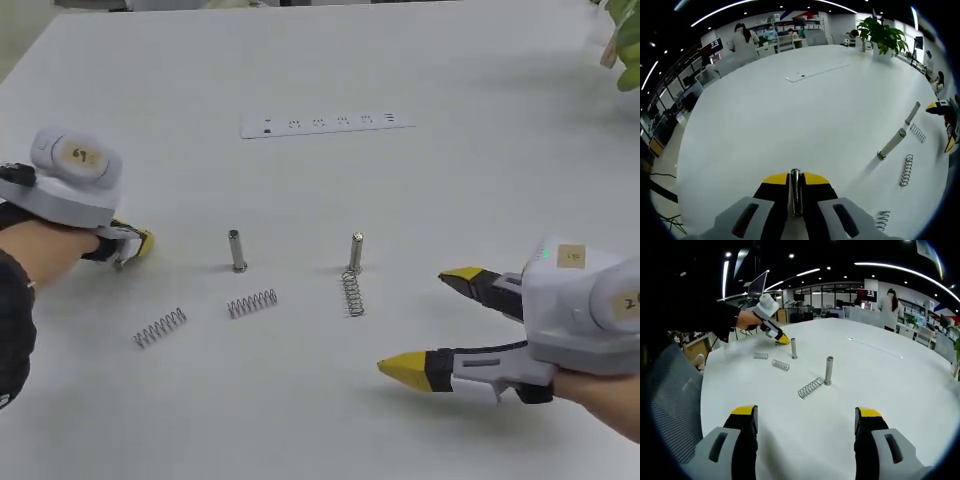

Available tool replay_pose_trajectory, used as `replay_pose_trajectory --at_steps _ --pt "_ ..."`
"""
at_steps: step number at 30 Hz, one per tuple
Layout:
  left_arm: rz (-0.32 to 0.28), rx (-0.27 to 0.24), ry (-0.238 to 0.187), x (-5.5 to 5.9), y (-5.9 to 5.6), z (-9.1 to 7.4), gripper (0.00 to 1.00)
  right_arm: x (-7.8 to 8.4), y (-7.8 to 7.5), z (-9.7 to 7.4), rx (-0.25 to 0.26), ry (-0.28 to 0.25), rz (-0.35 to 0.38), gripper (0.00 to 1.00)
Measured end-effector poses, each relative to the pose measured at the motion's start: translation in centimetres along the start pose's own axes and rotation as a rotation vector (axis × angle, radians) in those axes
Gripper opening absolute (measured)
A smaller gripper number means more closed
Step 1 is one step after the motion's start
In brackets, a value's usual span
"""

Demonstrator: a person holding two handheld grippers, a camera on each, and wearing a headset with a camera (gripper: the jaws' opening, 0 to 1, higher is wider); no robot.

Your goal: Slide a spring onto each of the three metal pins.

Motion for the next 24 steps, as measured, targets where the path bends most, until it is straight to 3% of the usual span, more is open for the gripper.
replay_pose_trajectory --at_steps 7,13,24 --pt "0.021 0.000 0.022 -0.2 -0.1 0.1 0.00 0.0 -0.1 0.0 0.002 -0.001 0.000 0.78" --pt "-0.008 0.014 0.031 -0.2 -0.1 -0.1 0.00 -0.1 -0.2 -0.1 0.009 -0.005 0.003 0.77" --pt "-0.025 0.021 0.016 -0.2 -0.2 -1.6 0.00 -0.4 0.0 0.0 0.004 -0.008 -0.006 0.77"
Point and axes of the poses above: the centre of the closed fingertips' face, and the gripper's own axes: z roughly forward along the fingers, y roughly to its left, x roughly out of its underside, the point moved 5 cm from there along -z, roughly backward along the fingers, and after that the axes turned 4 degrees about y, right-handed, at the moved point
